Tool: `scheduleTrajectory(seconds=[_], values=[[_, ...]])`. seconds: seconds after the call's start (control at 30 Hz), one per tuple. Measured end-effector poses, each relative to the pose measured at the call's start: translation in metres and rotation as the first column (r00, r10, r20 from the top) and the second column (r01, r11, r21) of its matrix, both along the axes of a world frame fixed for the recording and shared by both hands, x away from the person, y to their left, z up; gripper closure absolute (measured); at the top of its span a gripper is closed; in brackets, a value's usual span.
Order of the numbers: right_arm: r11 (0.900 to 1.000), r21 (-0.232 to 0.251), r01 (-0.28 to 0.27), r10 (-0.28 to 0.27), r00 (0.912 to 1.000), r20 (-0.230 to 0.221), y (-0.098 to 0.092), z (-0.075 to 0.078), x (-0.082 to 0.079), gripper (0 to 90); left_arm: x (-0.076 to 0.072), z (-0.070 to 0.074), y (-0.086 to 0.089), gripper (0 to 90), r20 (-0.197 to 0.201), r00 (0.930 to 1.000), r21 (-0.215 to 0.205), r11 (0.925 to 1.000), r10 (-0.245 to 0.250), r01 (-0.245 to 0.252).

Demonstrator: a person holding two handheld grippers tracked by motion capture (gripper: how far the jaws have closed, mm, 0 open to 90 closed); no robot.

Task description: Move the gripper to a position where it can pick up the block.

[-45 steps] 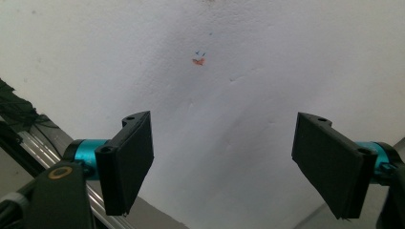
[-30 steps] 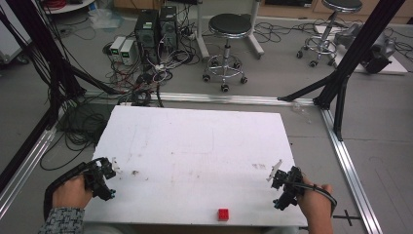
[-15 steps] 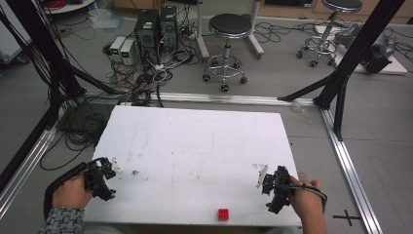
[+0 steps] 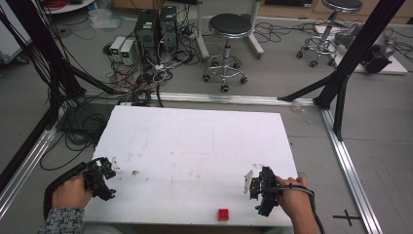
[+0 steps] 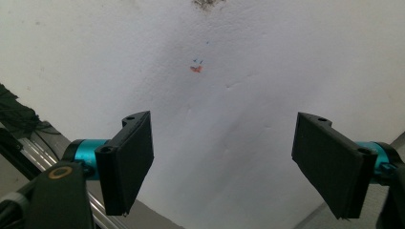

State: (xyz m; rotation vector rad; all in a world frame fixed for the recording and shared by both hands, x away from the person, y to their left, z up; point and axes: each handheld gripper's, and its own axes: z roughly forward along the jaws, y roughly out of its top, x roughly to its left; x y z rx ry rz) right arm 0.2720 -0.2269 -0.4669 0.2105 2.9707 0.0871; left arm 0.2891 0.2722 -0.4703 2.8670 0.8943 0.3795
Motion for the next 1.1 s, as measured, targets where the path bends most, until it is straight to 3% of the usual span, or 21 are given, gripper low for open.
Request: scheduleTrajectory(seconds=[0.3,0.57,0.87,1.1], values=[[0.999,-0.016,-0.039,0.039,0.9986,-0.036,0.013,-0.008,-0.002,5.6,0.000,-0.001,-0.001,22.3,-0.001,1.0000,0.001,1.0000,-0.004,0.004],[0.997,-0.001,-0.077,0.077,0.9959,-0.046,0.025,-0.009,-0.005,5.6,0.001,0.001,0.000,22.3,0.000,1.0000,-0.004,1.0000,-0.005,0.005],[0.999,-0.015,-0.042,0.042,0.9989,-0.021,0.017,-0.007,-0.004,5.5,0.000,0.003,0.000,22.2,0.004,1.0000,-0.008,1.0000,-0.005,0.005],[0.996,0.015,-0.085,0.085,0.9958,-0.032,0.010,0.001,-0.018,2.4,0.000,0.003,-0.002,22.3,0.004,0.9999,-0.010,0.9999,-0.012,0.012]])
